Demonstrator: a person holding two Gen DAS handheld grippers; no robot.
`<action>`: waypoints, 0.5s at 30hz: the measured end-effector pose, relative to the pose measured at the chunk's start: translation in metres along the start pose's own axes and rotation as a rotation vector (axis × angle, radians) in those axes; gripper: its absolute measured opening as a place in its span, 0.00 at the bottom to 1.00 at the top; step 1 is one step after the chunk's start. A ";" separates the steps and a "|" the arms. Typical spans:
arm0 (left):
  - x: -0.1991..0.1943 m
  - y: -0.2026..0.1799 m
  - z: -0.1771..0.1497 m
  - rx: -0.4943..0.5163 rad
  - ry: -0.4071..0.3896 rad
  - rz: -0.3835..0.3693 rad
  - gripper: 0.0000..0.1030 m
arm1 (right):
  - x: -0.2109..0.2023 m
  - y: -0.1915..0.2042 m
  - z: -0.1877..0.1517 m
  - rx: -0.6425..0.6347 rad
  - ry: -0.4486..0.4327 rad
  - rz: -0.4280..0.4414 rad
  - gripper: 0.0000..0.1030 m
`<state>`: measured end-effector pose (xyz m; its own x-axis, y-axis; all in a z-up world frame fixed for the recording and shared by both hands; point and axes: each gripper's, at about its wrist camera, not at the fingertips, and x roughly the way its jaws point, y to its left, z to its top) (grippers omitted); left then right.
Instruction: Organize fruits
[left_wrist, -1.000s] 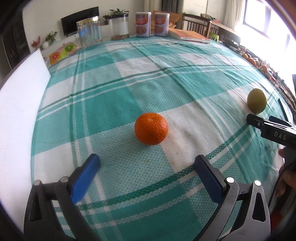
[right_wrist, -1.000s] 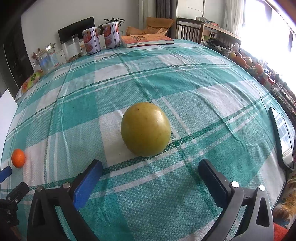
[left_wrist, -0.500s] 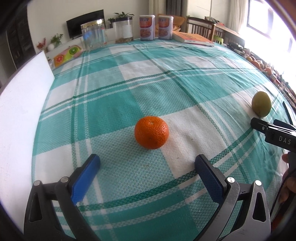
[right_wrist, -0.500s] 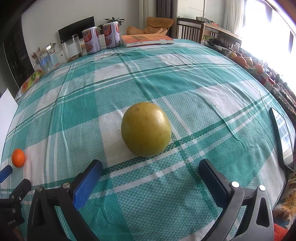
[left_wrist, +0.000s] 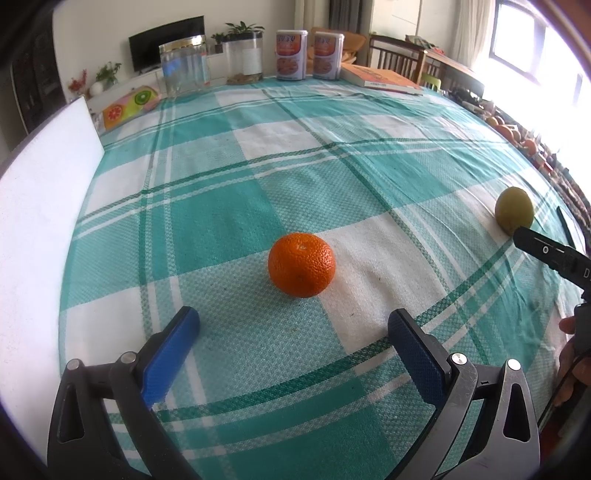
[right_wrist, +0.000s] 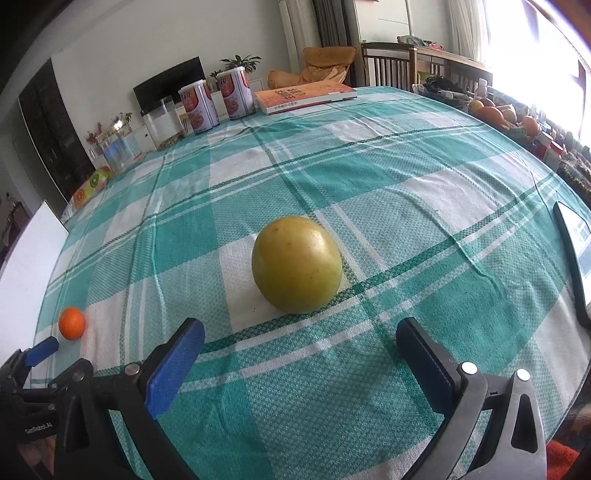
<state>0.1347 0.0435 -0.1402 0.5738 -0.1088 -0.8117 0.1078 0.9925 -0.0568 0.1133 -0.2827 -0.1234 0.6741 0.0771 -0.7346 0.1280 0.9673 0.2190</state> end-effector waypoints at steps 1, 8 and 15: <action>-0.001 0.004 0.002 -0.028 0.004 -0.021 0.98 | -0.004 -0.006 0.000 0.032 -0.015 0.011 1.00; 0.000 -0.004 0.015 0.023 -0.034 0.036 0.97 | -0.018 -0.014 0.012 0.071 -0.036 0.055 1.00; 0.001 -0.003 0.025 0.016 -0.038 0.007 0.63 | 0.020 0.012 0.029 -0.143 0.121 -0.006 0.78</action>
<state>0.1552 0.0391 -0.1268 0.6051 -0.1045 -0.7893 0.1165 0.9923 -0.0421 0.1492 -0.2760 -0.1170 0.5798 0.0910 -0.8096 0.0210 0.9917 0.1266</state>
